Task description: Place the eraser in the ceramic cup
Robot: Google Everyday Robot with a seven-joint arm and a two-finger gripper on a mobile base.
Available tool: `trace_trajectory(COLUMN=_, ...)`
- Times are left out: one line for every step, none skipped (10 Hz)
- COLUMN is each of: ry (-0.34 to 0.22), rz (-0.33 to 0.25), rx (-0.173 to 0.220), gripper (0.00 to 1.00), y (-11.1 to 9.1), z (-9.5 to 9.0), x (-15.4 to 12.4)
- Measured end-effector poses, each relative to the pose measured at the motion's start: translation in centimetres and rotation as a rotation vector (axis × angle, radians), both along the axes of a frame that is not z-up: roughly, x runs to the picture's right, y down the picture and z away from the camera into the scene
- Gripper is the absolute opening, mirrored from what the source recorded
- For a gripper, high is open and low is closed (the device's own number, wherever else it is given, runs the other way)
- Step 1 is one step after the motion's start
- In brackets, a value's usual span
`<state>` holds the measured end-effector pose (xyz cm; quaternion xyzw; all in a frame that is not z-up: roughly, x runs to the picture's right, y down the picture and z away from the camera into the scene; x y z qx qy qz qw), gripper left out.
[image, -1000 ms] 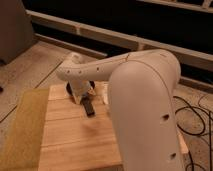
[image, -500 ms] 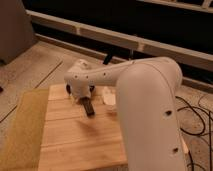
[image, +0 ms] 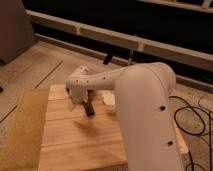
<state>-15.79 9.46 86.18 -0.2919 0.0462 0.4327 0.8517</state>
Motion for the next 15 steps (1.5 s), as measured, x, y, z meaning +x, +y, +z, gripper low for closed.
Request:
trace_trajectory(ry=0.017, rz=-0.013, rx=0.000, gripper=0.65, y=-0.2, z=0.1, x=1.0)
trace_trajectory(ry=0.029, rz=-0.019, rx=-0.001, gripper=0.65, y=-0.4, z=0.1, x=1.6)
trace_trajectory(ry=0.047, rz=-0.024, rx=-0.002, gripper=0.65, y=-0.5, z=0.3, x=2.5)
trace_trajectory(ry=0.068, rz=-0.025, rx=-0.007, gripper=0.65, y=-0.6, z=0.5, x=3.4)
trace_trajectory(ry=0.083, rz=-0.023, rx=-0.016, gripper=0.65, y=-0.5, z=0.7, x=4.0)
trace_trajectory(ry=0.099, rz=-0.016, rx=-0.026, gripper=0.65, y=-0.4, z=1.1, x=4.6)
trace_trajectory(ry=0.117, rz=-0.003, rx=-0.041, gripper=0.65, y=-0.1, z=1.7, x=5.2)
trace_trajectory(ry=0.131, rz=0.010, rx=-0.054, gripper=0.65, y=0.1, z=2.3, x=5.6)
trace_trajectory(ry=0.140, rz=0.023, rx=-0.066, gripper=0.65, y=0.2, z=2.9, x=5.8)
trace_trajectory(ry=0.143, rz=0.036, rx=-0.079, gripper=0.65, y=0.4, z=3.6, x=5.8)
trace_trajectory(ry=0.140, rz=0.043, rx=-0.087, gripper=0.65, y=0.2, z=4.2, x=5.6)
trace_trajectory(ry=0.131, rz=0.045, rx=-0.093, gripper=0.65, y=-0.2, z=4.9, x=5.0)
trace_trajectory(ry=0.125, rz=0.039, rx=-0.097, gripper=0.65, y=-0.3, z=5.2, x=4.6)
trace_trajectory(ry=0.109, rz=0.027, rx=-0.102, gripper=0.65, y=-0.5, z=5.9, x=3.4)
trace_trajectory(ry=0.102, rz=0.025, rx=-0.105, gripper=0.65, y=-0.7, z=6.3, x=3.0)
